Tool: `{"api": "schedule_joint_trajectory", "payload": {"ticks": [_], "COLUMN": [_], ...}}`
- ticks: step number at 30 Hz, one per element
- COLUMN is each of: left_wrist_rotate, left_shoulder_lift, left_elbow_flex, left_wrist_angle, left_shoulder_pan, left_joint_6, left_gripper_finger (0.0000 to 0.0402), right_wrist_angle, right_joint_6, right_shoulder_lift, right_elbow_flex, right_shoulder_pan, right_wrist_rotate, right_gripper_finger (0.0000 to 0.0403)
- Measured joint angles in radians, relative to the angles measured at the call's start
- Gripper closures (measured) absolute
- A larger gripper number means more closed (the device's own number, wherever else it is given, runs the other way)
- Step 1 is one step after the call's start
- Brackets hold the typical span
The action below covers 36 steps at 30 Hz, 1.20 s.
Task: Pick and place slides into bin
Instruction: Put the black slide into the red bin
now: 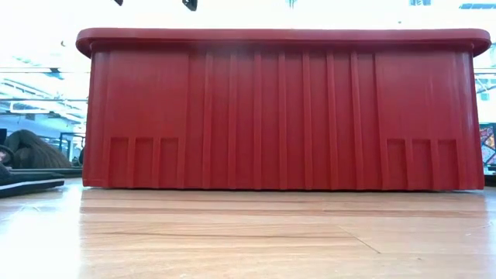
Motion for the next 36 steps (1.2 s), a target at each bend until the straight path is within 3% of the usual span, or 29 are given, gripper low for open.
{"api": "schedule_joint_trajectory", "payload": {"ticks": [3, 8, 13, 16, 22, 30, 34, 36], "left_wrist_rotate": [-0.018, -0.026, -0.055, -0.115, -0.140, -0.141, -0.141, -0.141], "left_shoulder_lift": [-0.044, -0.094, -0.128, -0.129, -0.129, -0.135, -0.135, -0.135], "left_elbow_flex": [-0.044, -0.056, -0.056, -0.056, -0.056, -0.056, -0.056, -0.056], "left_wrist_angle": [0.096, 0.105, 0.079, 0.076, 0.075, 0.075, 0.074, 0.066], "left_shoulder_pan": [0.015, 0.020, 0.023, 0.024, 0.024, 0.036, 0.051, 0.059], "left_joint_6": [-0.119, -0.159, -0.142, -0.164, -0.268, -0.279, -0.277, -0.277], "left_gripper_finger": [0.0401, 0.0401, 0.0401, 0.0401, 0.0400, 0.0401, 0.0397, 0.0398], "right_wrist_angle": [-0.122, -0.242, -0.279, -0.319, -0.307, -0.269, -0.291, -0.317], "right_joint_6": [-0.042, -0.196, -0.367, -0.486, -0.647, -0.667, -0.669, -0.696], "right_shoulder_lift": [0.113, 0.240, 0.330, 0.413, 0.529, 0.665, 0.720, 0.746], "right_elbow_flex": [0.149, 0.299, 0.296, 0.281, 0.281, 0.281, 0.280, 0.281], "right_shoulder_pan": [-0.090, -0.339, -0.627, -0.723, -0.768, -0.738, -0.737, -0.727], "right_wrist_rotate": [-0.086, -0.151, -0.487, -0.706, -0.748, -0.809, -0.933, -0.932], "right_gripper_finger": [0.0403, 0.0403, 0.0403, 0.0403, 0.0386, 0.0267, 0.0217, 0.0202]}}
